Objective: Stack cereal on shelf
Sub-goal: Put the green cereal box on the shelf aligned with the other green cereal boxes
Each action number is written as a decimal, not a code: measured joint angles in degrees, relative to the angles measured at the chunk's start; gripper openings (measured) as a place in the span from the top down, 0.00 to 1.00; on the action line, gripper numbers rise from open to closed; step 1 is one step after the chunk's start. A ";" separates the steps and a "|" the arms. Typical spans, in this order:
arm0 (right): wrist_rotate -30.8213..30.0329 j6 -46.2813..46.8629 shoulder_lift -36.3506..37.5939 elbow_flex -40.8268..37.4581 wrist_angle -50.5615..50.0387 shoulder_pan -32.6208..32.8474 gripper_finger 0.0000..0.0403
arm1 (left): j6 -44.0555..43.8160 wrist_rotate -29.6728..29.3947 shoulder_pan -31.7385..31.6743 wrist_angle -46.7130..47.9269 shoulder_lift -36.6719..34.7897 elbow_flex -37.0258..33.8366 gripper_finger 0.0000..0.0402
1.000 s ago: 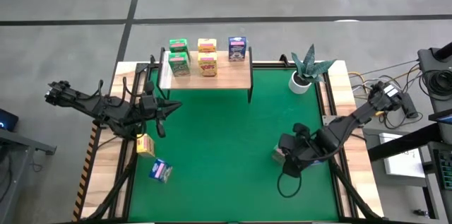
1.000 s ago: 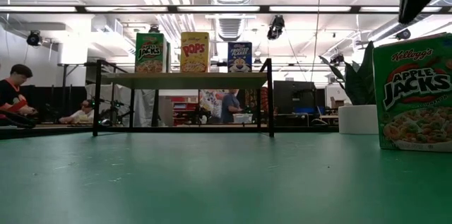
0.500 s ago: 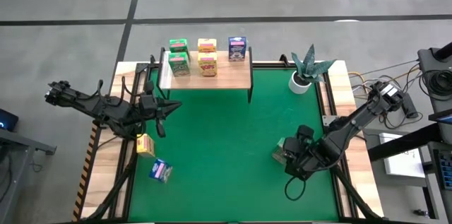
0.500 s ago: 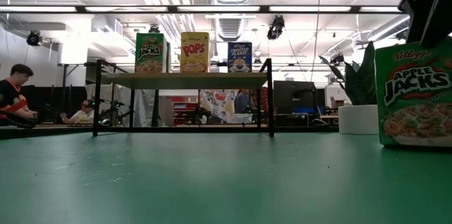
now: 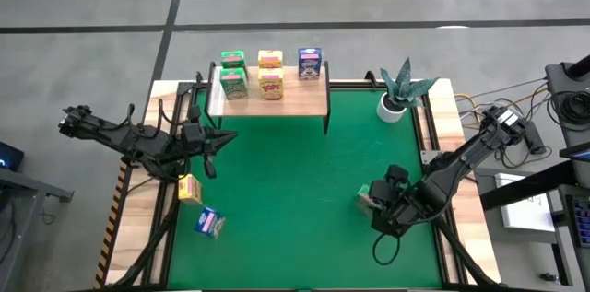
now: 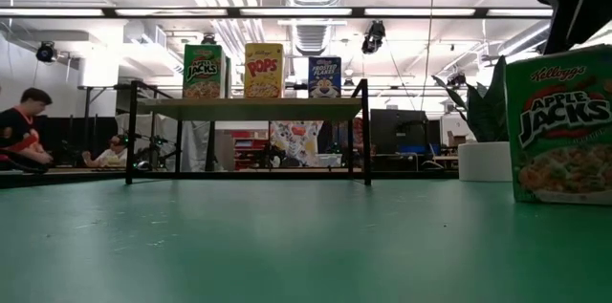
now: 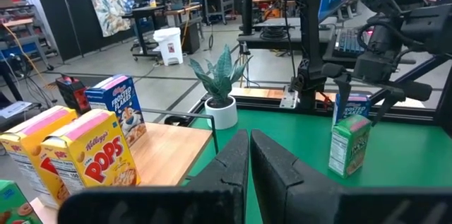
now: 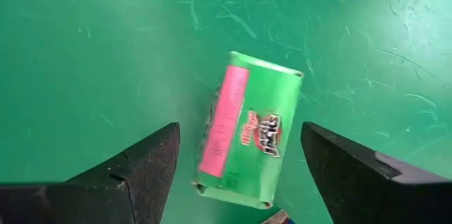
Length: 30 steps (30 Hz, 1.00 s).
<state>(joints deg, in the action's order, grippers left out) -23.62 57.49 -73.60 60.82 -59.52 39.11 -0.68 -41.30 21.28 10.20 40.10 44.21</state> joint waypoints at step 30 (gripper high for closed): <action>-0.42 -0.58 0.00 -6.08 7.21 0.00 0.56 | 0.14 -0.18 0.00 0.09 0.07 0.00 1.00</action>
<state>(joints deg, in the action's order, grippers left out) -24.03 56.91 -73.60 54.74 -52.31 39.11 -0.54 -41.48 21.28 10.28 40.16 44.21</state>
